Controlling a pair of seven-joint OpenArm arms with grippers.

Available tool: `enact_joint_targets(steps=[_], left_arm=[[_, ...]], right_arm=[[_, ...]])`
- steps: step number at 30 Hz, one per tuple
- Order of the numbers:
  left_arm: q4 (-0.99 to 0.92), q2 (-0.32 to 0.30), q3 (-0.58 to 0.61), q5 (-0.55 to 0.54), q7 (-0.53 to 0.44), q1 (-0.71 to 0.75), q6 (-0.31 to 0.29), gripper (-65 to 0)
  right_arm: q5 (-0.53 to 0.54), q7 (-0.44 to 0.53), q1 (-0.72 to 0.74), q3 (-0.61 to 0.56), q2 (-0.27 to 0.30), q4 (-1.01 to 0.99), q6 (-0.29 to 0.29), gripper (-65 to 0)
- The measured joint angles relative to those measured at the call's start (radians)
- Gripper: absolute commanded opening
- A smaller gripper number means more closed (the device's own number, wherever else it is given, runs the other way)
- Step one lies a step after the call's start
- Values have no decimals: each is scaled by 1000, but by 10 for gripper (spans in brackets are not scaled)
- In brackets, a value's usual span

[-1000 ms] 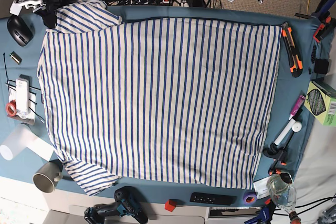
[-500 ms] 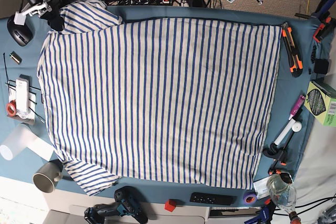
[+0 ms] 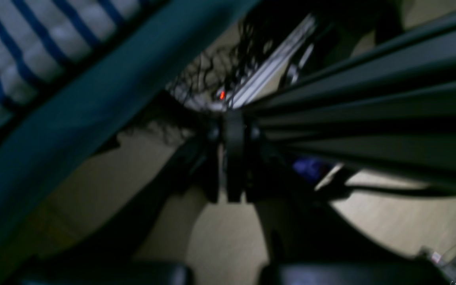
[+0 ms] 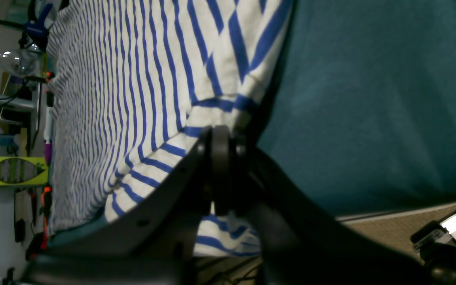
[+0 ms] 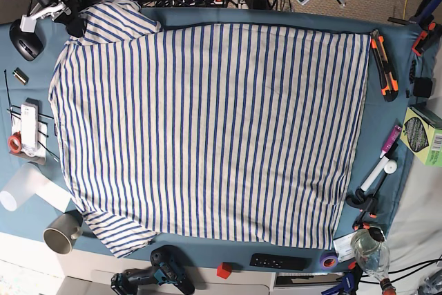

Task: Fold the T-shirt properly
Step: 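Grasp the shoulder corner of the striped shirt with the right gripper, then move the left gripper down and grasp the opposite shoulder corner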

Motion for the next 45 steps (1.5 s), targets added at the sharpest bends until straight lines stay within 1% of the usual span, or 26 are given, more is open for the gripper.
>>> enact_joint_targets(steps=[2,5,6,8,9,11,14,16,17,19,21,25,28,30,31,37,40,45], left_arm=[[30,0,0,39,27,-23,13,-544],[105,0,0,127,49,-49,105,-438],[128,0,0,167,63,-57,141,-418],[155,-1,-5,249,79,-74,200,-411],[159,-2,-20,270,80,-80,209,-411],[157,-11,-69,263,81,-90,220,-411],[140,-16,-193,252,82,-113,222,-412],[114,-19,-298,146,78,-141,229,-414],[95,-26,-345,75,76,-154,216,-414],[40,-40,-419,-50,77,-182,153,-414],[-30,-50,-465,-170,93,-213,100,-414],[-180,-47,-484,-397,173,-284,-27,-414],[-299,-41,-484,-505,239,-332,-90,-414],[-364,-41,-484,-547,269,-364,-113,-414],[-394,-42,-484,-556,276,-382,-116,-414],[-539,-42,-487,-598,255,-471,-131,-414],[-579,-43,-491,-623,250,-487,-141,-414],[-585,-49,-491,-630,253,-487,-143,-414]], right_arm=[[0,1,0,0,0,0,0,-650],[0,3,0,0,-2,0,0,-650],[-2,3,0,0,-2,0,0,-650],[-11,6,0,0,-2,0,3,-650],[-13,7,0,0,-2,0,3,-650],[-15,6,0,0,-2,0,4,-650],[-15,7,0,0,-2,0,3,-650],[-15,7,0,0,-2,0,4,-650],[-15,6,0,0,-2,0,4,-650],[-15,7,0,0,-2,0,3,-650],[-16,8,0,0,-2,0,3,-650],[-16,8,0,0,-2,0,3,-650],[-16,8,0,0,-2,0,3,-650],[-16,8,0,0,-2,0,3,-650],[-16,9,0,0,-2,0,3,-650],[-16,9,0,0,-2,0,4,-650],[-16,8,0,0,-2,0,4,-650],[-23,7,3,0,-2,0,4,-650]])
